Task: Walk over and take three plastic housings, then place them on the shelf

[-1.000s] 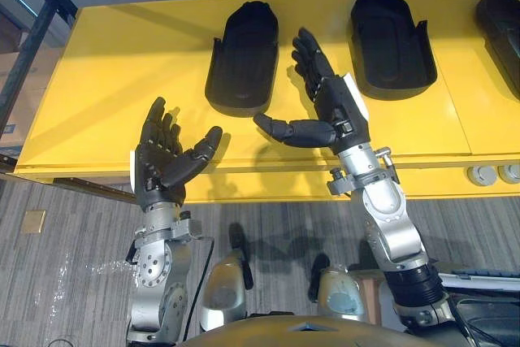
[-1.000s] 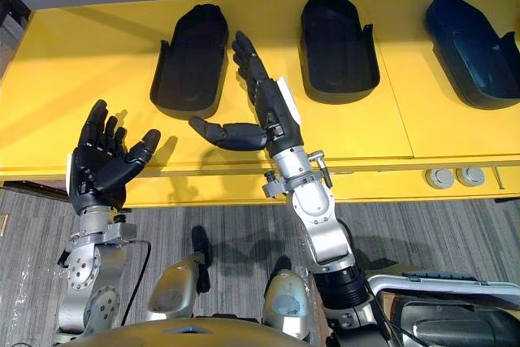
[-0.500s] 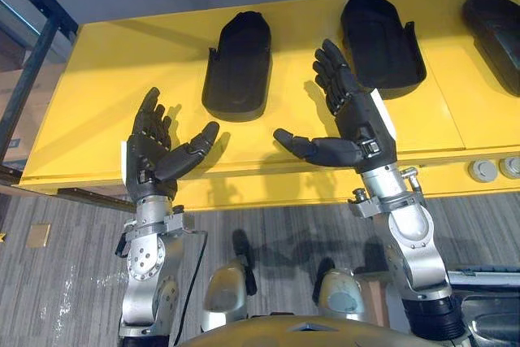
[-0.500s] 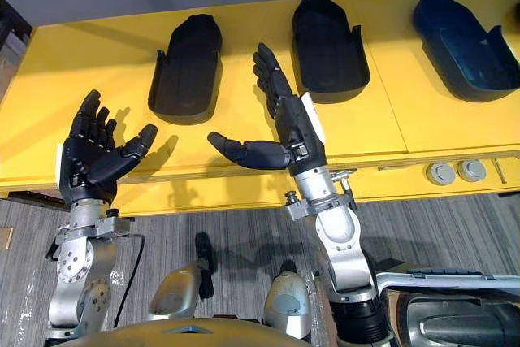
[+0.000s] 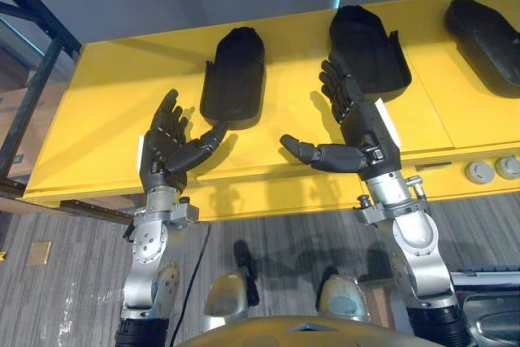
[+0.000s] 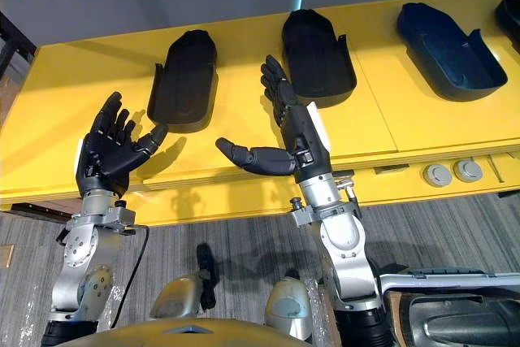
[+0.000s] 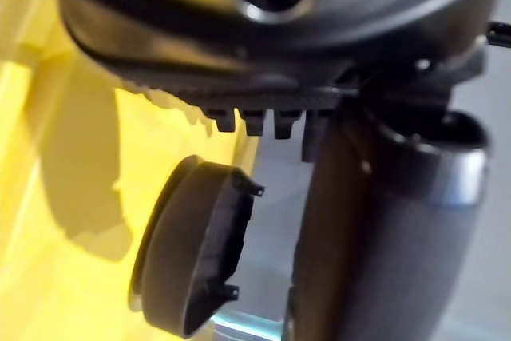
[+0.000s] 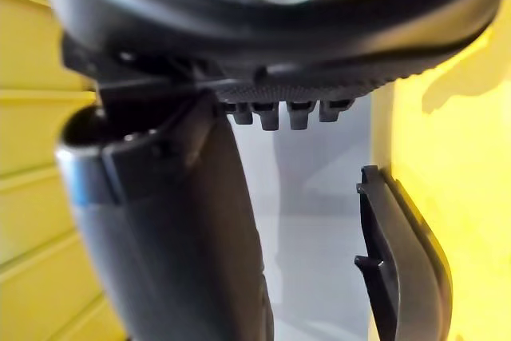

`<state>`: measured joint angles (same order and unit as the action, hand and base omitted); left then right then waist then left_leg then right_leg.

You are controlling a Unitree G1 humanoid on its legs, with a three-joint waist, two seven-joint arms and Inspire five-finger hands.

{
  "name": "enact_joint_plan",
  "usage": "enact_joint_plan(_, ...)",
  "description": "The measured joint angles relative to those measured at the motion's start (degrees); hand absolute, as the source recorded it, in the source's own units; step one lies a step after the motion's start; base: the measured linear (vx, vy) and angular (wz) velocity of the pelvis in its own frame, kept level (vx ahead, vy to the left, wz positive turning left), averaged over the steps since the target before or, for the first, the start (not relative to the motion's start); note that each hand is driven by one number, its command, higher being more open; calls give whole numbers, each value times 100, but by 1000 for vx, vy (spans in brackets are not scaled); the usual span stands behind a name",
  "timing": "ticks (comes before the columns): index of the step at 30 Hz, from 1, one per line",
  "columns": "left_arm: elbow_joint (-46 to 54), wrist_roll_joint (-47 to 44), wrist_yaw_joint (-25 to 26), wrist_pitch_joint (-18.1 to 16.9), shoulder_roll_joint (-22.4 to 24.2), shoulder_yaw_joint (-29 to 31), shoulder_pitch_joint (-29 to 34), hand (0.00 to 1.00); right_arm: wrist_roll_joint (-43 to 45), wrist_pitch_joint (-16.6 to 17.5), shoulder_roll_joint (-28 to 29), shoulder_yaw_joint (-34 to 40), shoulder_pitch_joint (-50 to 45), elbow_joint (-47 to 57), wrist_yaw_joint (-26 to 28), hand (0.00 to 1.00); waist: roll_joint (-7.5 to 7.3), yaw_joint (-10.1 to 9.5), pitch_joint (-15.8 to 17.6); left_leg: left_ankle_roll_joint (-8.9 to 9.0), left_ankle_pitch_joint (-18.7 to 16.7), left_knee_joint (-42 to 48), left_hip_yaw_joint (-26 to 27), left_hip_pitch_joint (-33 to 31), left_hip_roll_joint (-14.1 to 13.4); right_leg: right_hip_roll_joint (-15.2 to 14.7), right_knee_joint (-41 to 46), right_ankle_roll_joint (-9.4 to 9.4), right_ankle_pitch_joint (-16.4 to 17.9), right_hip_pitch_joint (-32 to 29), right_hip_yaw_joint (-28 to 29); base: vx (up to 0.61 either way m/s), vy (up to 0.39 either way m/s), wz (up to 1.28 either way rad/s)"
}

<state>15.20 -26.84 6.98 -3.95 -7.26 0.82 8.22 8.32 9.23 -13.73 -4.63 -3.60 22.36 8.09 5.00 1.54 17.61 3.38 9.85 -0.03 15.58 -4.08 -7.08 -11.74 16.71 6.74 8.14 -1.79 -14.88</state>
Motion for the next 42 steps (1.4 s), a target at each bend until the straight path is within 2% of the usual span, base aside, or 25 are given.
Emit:
enact_joint_plan(7, -637, -60, 11, 51, -9, -29, -376, 100, 0, -3, -6, -50, -5, -39, -26, 100, -5, 25, -8, 0, 0, -30, 98, 91, -25, 55, -200, 20, -131, 96, 94, -12, 5, -8)
enact_joint_plan(13, -883, -61, -7, 35, -18, -31, -416, 100, 3, -6, -2, -60, -25, -237, -16, 100, -118, 24, -198, 1, -2, -92, 160, 185, -38, 93, -394, 30, -236, 212, 128, 0, 6, -5)
enact_joint_plan(16, -964, -62, -103, 35, -51, -23, -423, 100, 4, -6, 0, -60, -43, -252, -12, 100, -128, 30, -206, 23, -18, -133, 192, 257, -36, 95, -427, 27, -247, 260, 144, -13, 11, -4)
enact_joint_plan(21, -985, -241, -230, 35, -63, -8, -426, 100, 4, -6, 0, -61, -74, -253, -4, 100, -127, 26, -209, 20, -14, -162, 222, 259, -41, 115, -560, 0, -317, 288, 162, -6, 9, -3)
enact_joint_plan(28, -1016, -455, -510, 40, -149, -6, -432, 100, 3, -6, 2, -63, -73, -262, 7, 100, -134, 19, -217, -2, 9, -221, 287, 264, -15, 119, -693, 65, -434, 291, 223, 5, 12, -3)
enact_joint_plan(42, -1017, -457, -583, 168, -160, -110, -500, 100, 2, -27, 20, -273, -72, -318, 7, 100, -231, 18, -291, -11, 16, -236, 283, 263, 10, 98, -700, 70, -437, 291, 221, 0, 0, 0)
